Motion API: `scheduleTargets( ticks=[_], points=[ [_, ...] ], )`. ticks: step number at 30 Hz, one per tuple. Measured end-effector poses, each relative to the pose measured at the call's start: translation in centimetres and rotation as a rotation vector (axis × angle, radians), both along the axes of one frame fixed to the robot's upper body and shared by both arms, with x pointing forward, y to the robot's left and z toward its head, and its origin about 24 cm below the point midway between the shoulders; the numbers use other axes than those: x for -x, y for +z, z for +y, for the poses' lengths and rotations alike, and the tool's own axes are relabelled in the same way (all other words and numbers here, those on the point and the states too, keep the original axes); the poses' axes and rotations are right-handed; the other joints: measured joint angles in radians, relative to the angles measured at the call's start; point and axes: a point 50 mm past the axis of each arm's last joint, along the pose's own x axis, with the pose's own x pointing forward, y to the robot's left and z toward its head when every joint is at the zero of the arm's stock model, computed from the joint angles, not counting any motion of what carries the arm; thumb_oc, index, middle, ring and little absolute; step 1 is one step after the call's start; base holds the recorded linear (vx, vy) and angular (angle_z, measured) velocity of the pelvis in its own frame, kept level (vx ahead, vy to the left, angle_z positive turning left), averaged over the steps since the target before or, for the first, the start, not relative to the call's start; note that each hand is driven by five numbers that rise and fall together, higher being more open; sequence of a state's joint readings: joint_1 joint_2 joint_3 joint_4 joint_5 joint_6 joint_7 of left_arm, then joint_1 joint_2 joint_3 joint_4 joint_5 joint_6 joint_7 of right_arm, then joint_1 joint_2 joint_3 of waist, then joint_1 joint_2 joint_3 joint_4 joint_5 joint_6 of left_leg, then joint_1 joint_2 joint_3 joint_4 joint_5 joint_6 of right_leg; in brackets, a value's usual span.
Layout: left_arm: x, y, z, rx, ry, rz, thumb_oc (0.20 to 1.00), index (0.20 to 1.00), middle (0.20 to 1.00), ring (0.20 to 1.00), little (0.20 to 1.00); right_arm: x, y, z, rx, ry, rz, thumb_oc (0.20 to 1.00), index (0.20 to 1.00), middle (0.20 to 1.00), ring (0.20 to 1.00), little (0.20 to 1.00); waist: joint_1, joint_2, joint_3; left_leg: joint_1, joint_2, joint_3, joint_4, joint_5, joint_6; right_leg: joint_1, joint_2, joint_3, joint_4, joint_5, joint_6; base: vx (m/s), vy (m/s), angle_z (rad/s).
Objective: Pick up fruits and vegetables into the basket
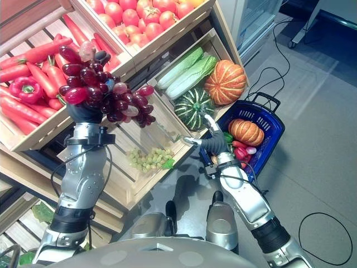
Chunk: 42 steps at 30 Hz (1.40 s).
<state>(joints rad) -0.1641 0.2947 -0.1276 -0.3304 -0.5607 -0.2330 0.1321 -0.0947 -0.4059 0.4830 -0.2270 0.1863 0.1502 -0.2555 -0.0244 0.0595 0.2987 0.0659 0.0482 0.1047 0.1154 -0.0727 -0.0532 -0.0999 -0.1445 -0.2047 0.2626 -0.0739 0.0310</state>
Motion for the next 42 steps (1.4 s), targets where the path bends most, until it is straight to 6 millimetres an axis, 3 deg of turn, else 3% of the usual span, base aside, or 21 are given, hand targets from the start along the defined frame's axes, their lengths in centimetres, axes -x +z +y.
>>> scheduleTargets(
  ticks=[5,10,31,42],
  points=[
    [-0.5,0.3,-1.8,-0.071,-0.097,0.018,0.200,0.200,0.200,0.200,0.200,-0.8,1.4,1.9,-0.048,0.081,-0.047,1.000,1.000,1.000,1.000,1.000,0.002,0.000,0.000,-0.001,0.000,-0.008,0.000,0.000,0.000,0.002,0.000,-0.004,0.000,0.000,0.000,0.00,0.000,0.00],
    [-0.6,-0.3,-2.9,-0.118,-0.173,0.054,0.200,0.200,0.200,0.200,0.200,-1.0,1.8,2.4,-0.041,0.114,-0.067,1.000,1.000,1.000,1.000,1.000,0.021,0.000,0.000,0.000,0.000,-0.010,0.000,0.000,0.000,0.008,-0.001,-0.010,-0.002,0.000,0.000,0.02,-0.024,0.04],
    [-0.6,-0.9,-3.6,-0.130,-0.223,0.101,0.200,0.200,0.200,0.200,0.200,-1.6,3.7,3.4,0.056,0.143,-0.229,1.000,1.000,1.000,1.000,1.000,0.050,0.001,0.000,0.009,0.000,-0.030,0.007,0.000,0.000,0.039,-0.003,-0.030,-0.008,-0.001,0.001,0.01,-0.005,0.03],
    [-0.5,-1.7,-4.9,-0.155,-0.317,0.144,0.200,0.200,0.200,0.200,0.200,-1.5,2.5,4.6,0.060,0.275,-0.125,1.000,1.000,1.000,1.000,1.000,0.058,-0.003,-0.003,0.004,-0.001,-0.048,0.024,0.000,0.000,0.054,-0.009,-0.045,0.001,-0.001,0.000,0.01,-0.014,0.04]
  ],
)
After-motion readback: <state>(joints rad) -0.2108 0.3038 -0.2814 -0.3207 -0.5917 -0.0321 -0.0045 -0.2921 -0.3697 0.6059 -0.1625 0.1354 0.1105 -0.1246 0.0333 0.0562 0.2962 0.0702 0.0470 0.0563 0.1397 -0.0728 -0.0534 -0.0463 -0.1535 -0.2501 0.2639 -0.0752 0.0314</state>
